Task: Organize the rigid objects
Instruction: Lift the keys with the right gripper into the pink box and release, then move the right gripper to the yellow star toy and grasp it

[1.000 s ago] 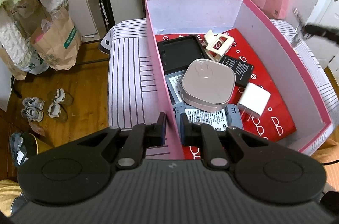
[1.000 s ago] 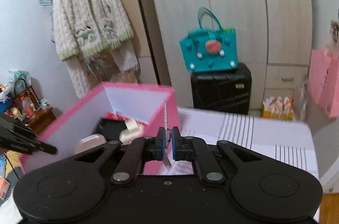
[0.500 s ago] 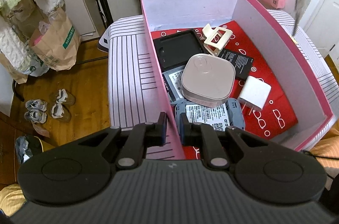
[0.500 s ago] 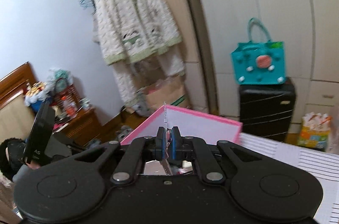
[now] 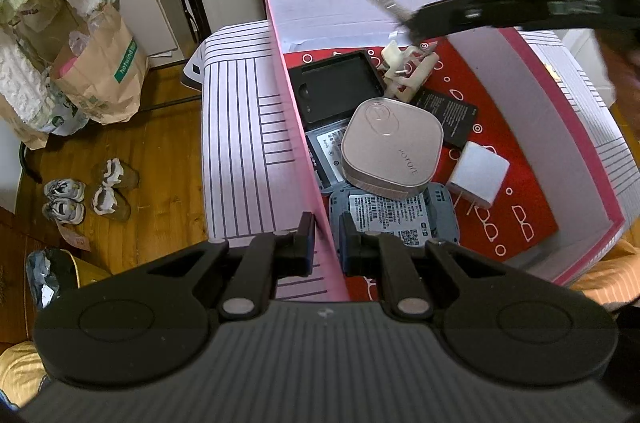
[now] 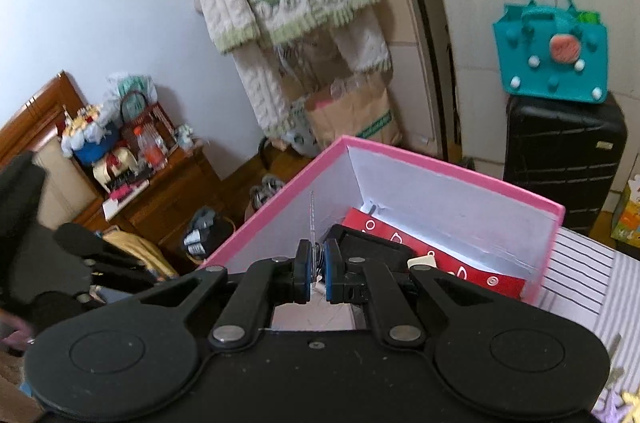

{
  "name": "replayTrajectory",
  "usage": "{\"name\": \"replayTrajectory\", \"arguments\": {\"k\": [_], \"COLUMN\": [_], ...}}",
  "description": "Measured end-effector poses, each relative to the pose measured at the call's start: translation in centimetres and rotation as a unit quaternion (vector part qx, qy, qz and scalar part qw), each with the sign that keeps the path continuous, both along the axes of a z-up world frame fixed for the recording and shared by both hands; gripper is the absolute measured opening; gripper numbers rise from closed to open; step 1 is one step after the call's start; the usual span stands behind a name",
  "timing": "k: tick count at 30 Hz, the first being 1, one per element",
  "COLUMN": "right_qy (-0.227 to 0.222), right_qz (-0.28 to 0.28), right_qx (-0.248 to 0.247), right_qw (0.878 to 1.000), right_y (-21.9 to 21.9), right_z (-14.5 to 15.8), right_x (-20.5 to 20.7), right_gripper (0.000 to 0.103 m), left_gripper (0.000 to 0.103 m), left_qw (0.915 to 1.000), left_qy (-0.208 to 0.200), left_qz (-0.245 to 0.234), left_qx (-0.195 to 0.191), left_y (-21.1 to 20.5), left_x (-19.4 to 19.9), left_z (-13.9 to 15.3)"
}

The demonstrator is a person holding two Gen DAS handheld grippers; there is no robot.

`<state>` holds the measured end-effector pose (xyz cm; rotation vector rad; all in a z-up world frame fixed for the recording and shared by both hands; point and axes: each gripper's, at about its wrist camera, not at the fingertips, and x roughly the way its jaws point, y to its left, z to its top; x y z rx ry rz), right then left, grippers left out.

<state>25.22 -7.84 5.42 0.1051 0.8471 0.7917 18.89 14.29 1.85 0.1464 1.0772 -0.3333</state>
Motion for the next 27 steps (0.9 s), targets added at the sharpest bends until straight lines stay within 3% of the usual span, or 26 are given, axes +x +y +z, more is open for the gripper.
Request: {"name": "replayTrajectory", "arguments": {"k": [7, 13, 19, 27], "right_qy": [0.015, 0.024, 0.01, -0.021], "right_qz": [0.001, -0.009, -0.027, -0.079], "right_qx": [-0.049, -0.049, -0.021, -0.008], "right_qw": [0.999, 0.998, 0.999, 0.997], "right_y": [2.6, 2.5, -0.5, -7.0], "right_z": [-2.0, -2.3, -0.7, 2.1], "right_x": [3.0, 3.6, 1.5, -3.3], "right_gripper": [0.004, 0.004, 0.011, 0.012], "left_gripper": [0.012, 0.012, 0.012, 0.012], "left_qw": [0.9999, 0.9999, 0.9999, 0.9998], "left_qy": [0.008, 0.008, 0.008, 0.004], "left_qz": [-0.002, -0.003, -0.002, 0.014], "left_qx": [-0.006, -0.008, -0.007, -0.013], "left_y": [0.2, 0.3, 0.2, 0.4], "left_x": [0.3, 0.3, 0.3, 0.1], "left_z": [0.1, 0.0, 0.0, 0.0]}}
